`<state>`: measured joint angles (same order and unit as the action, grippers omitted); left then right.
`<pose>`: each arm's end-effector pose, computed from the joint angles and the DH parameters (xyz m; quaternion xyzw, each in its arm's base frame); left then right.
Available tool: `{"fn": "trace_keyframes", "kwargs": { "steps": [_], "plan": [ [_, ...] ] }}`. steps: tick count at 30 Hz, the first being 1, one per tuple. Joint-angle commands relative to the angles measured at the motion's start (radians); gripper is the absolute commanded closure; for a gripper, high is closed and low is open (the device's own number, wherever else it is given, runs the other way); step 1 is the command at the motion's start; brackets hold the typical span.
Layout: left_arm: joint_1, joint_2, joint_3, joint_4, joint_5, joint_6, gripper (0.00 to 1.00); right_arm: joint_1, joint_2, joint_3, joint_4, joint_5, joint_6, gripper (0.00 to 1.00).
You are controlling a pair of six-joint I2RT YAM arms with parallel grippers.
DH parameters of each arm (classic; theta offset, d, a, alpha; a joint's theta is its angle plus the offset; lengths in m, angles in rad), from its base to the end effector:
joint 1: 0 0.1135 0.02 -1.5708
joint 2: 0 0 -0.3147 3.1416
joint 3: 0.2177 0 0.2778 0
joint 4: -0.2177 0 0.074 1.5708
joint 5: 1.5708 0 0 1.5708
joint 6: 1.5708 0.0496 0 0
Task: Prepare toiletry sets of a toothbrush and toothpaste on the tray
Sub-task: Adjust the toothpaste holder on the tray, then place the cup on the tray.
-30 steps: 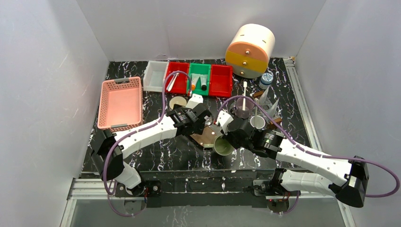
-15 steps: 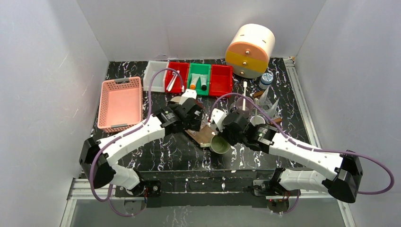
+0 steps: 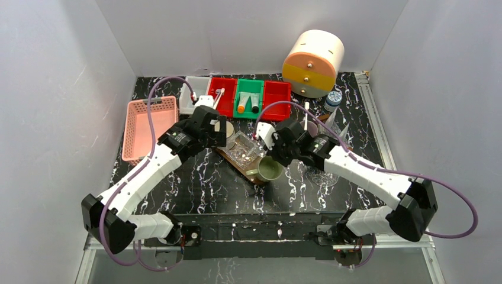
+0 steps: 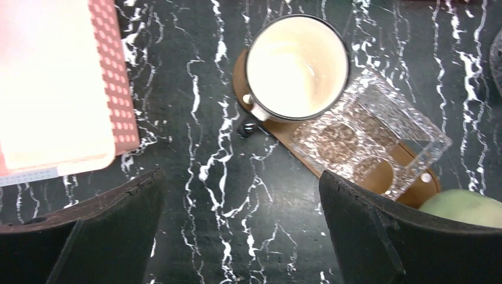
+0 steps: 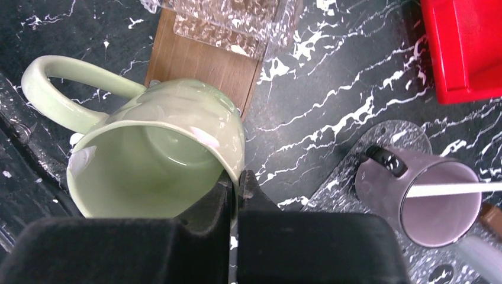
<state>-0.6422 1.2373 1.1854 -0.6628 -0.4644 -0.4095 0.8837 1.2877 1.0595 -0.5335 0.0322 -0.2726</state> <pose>0.2378 -0.1501 0.3791 0.0079 0.8905 -0.0217 0.4545 0.1911 0.2304 0.3275 -0.4970 0.7732 0.1043 0.3798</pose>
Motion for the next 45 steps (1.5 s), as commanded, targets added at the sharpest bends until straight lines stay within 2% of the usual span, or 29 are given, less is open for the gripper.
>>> {"fn": "trace_keyframes", "kwargs": {
  "steps": [1, 7, 13, 23, 29, 35, 41, 45],
  "plan": [
    [0.057, -0.049, -0.039, 0.026, -0.054, 0.089, 0.02, -0.033, 0.044, 0.13, -0.01, -0.138, -0.126, 0.99],
    [0.119, -0.089, -0.132, 0.095, -0.116, 0.101, 0.02, -0.039, 0.156, 0.227, -0.079, -0.162, -0.205, 0.99],
    [0.133, -0.169, -0.196, 0.136, -0.162, 0.112, 0.02, -0.041, 0.228, 0.254, -0.089, -0.138, -0.243, 0.99],
    [0.136, -0.213, -0.22, 0.152, -0.18, 0.124, 0.02, -0.041, 0.29, 0.276, -0.089, -0.152, -0.281, 0.99],
    [0.138, -0.216, -0.222, 0.153, -0.18, 0.123, 0.02, -0.041, 0.301, 0.273, -0.057, -0.159, -0.277, 0.93],
    [0.138, -0.211, -0.225, 0.154, -0.175, 0.129, 0.02, -0.041, 0.322, 0.3, -0.065, -0.155, -0.274, 0.72],
    [0.139, -0.214, -0.227, 0.155, -0.179, 0.129, 0.02, -0.039, 0.317, 0.333, -0.074, -0.176, -0.244, 0.64],
    [0.141, -0.216, -0.228, 0.157, -0.181, 0.129, 0.02, -0.038, 0.272, 0.342, -0.073, -0.168, -0.166, 0.51]
  ]
}}
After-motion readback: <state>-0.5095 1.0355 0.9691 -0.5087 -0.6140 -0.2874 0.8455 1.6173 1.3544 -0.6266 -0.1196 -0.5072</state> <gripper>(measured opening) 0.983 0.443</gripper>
